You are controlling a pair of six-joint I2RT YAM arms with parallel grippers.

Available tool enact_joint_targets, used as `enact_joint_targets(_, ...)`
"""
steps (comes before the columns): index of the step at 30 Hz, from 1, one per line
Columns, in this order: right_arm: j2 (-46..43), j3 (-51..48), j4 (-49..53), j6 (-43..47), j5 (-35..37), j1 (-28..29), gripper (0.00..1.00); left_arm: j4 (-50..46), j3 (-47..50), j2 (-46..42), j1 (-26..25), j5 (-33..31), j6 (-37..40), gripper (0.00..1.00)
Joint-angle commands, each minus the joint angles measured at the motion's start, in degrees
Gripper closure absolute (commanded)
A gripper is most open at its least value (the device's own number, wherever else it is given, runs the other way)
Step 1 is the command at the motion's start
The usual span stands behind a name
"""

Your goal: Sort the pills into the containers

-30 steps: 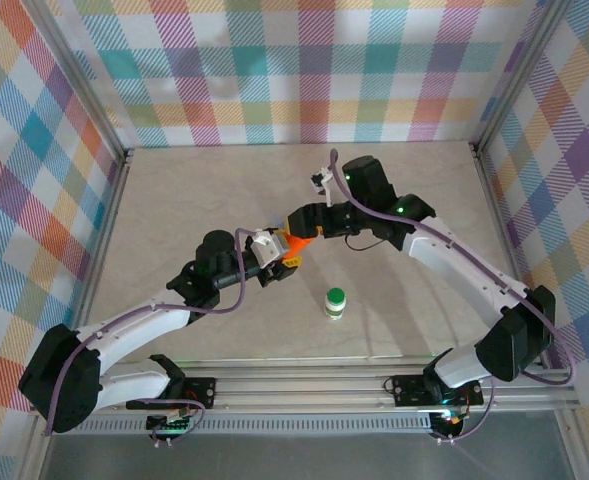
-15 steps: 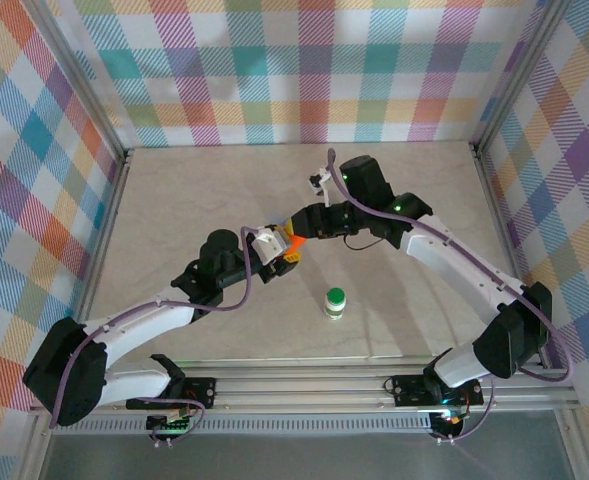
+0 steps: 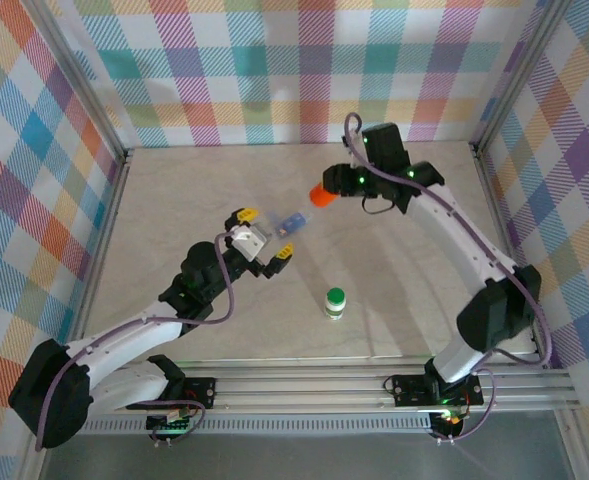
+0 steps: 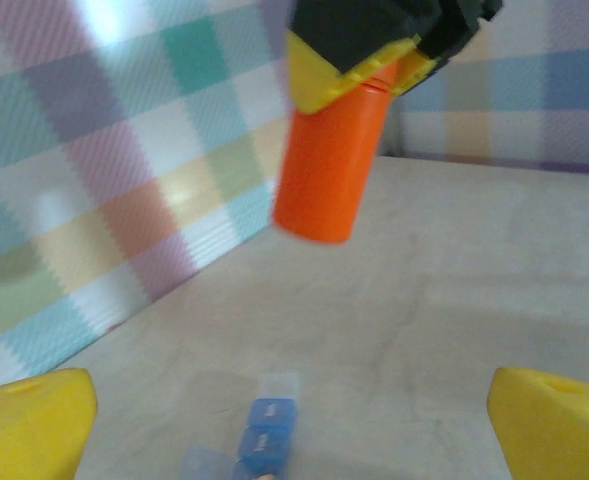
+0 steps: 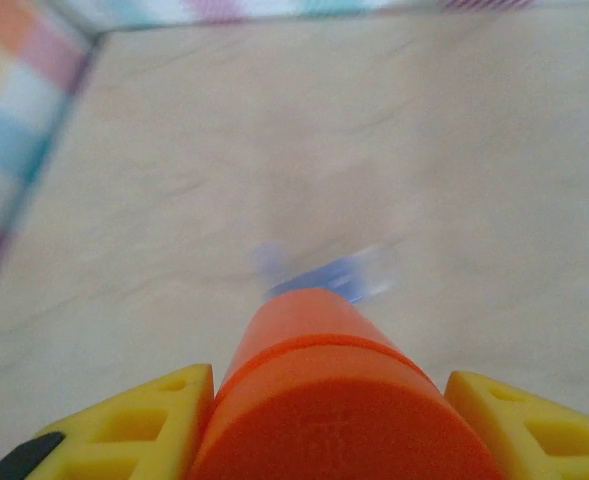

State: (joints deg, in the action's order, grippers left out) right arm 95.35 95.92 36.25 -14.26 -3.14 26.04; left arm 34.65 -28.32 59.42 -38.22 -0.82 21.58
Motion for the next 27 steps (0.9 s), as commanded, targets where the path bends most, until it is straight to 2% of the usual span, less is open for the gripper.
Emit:
enact_joint_targets(1, 7.8, 6.2, 2.6, 14.2, 20.1, -0.6, 0.76, 3.2, 1.1, -3.8, 0.3, -14.5, -8.0, 0.00)
enact_joint_targets(4, 15.0, 11.0, 0.6, 22.0, 24.9, -2.4, 0.76, 0.6, 1.3, -6.1, 2.5, -22.6, -16.9, 0.00)
enact_joint_targets(8, 23.7, 18.7, 1.3, 25.1, 20.4, -5.2, 0.75, -1.8, 2.7, -8.7, 6.8, -27.0, -28.9, 0.00)
enact_joint_targets(11, 30.9, 26.1, 5.2, 25.9, 17.4, -6.6, 0.75, -12.1, -0.2, -9.3, 10.3, -32.6, -41.1, 0.00)
enact_joint_targets(12, 33.0, 28.4, 6.6, 26.0, 17.3, -7.0, 0.75, -17.3, -2.1, -9.1, 12.2, -31.3, -45.1, 0.00)
enact_joint_targets(15, 37.5, 31.6, 8.0, 26.0, 15.7, -7.8, 0.73, -19.9, -4.1, -6.8, 14.4, -25.2, -45.8, 0.00)
enact_joint_targets(21, 41.6, 33.9, 7.4, 24.7, 12.2, -9.0, 0.69, -18.4, -3.0, -5.3, 14.4, -25.2, -45.8, 0.00)
enact_joint_targets(23, 42.7, 34.8, 7.9, 24.5, 11.9, -9.1, 0.63, -18.0, -2.6, -5.3, 14.4, -24.5, -45.2, 0.00)
enact_joint_targets(25, 43.2, 35.1, 7.6, 23.7, 12.2, -9.3, 0.44, -17.7, -2.5, -4.8, 14.4, -23.9, -45.0, 0.00)
enact_joint_targets(27, 43.0, 35.5, 7.6, 23.0, 11.5, -9.4, 0.30, -17.5, -2.4, -4.0, 14.4, -23.1, -45.1, 0.00)
